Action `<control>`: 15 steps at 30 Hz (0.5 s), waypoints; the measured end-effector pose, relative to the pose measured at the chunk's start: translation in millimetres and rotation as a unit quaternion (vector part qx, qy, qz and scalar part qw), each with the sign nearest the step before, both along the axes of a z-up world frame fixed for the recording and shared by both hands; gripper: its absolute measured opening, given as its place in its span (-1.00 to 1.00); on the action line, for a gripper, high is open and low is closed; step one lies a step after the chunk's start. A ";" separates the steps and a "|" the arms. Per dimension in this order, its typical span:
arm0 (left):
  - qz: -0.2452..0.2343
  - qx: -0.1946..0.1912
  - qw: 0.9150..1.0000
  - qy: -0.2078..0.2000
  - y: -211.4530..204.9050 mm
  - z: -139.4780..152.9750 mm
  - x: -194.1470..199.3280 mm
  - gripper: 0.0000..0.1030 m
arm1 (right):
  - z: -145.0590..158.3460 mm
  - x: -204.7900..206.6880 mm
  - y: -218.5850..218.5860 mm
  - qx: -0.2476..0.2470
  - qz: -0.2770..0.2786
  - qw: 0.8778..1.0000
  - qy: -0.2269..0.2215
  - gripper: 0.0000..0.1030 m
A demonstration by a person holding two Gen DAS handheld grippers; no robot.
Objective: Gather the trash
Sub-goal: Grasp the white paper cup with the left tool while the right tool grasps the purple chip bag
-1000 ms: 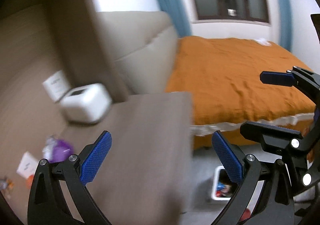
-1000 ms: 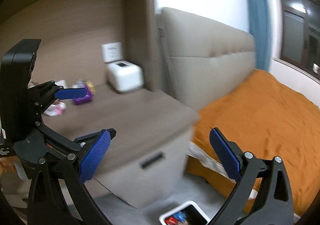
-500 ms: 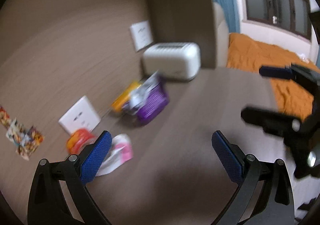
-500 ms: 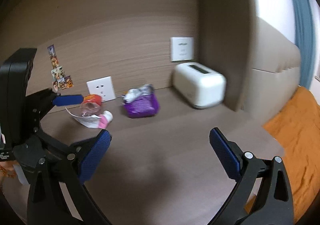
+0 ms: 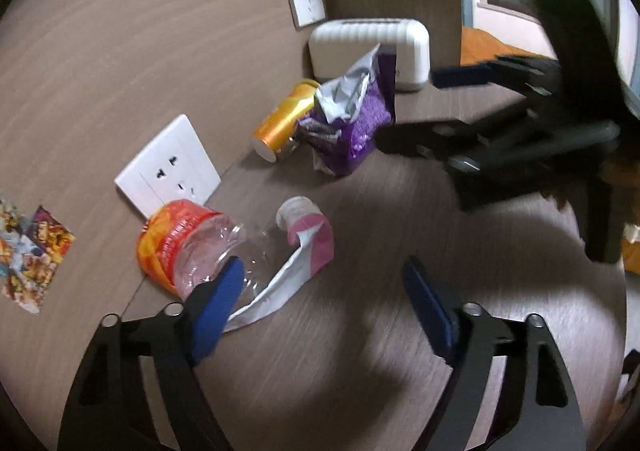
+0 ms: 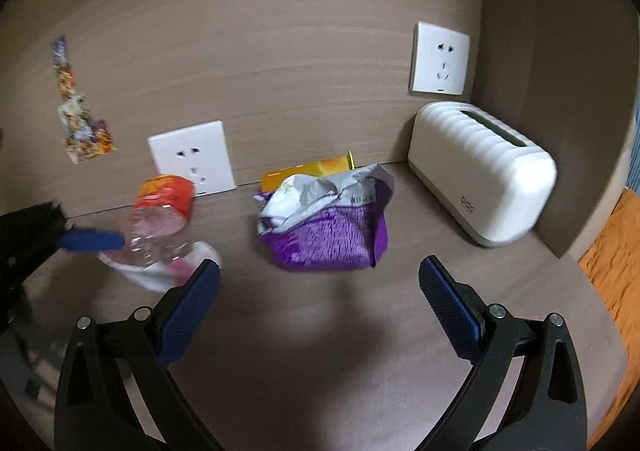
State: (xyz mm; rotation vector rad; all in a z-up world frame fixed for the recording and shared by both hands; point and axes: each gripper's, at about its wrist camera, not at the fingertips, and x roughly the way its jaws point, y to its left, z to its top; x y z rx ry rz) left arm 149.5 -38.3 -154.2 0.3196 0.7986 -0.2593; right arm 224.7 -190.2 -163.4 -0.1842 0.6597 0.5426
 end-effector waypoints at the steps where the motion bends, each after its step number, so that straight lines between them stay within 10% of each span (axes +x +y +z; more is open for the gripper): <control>1: -0.004 0.000 1.000 0.004 0.8 -2.4 1.6 0.46 | -2.2 6.7 3.3 -0.004 -0.001 1.000 0.001 0.92; 7: -0.010 -0.002 1.000 0.017 3.8 -12.5 15.7 0.34 | -12.9 34.6 20.5 -0.019 0.006 1.000 0.009 0.92; 11: -0.016 -0.006 0.999 0.037 2.6 -22.0 26.4 -0.34 | -16.4 44.6 31.3 -0.022 0.013 1.000 0.016 0.92; 15: -0.009 -0.029 0.998 0.049 4.7 -25.1 30.9 -0.74 | -16.5 48.2 35.5 -0.025 0.014 1.000 0.013 0.50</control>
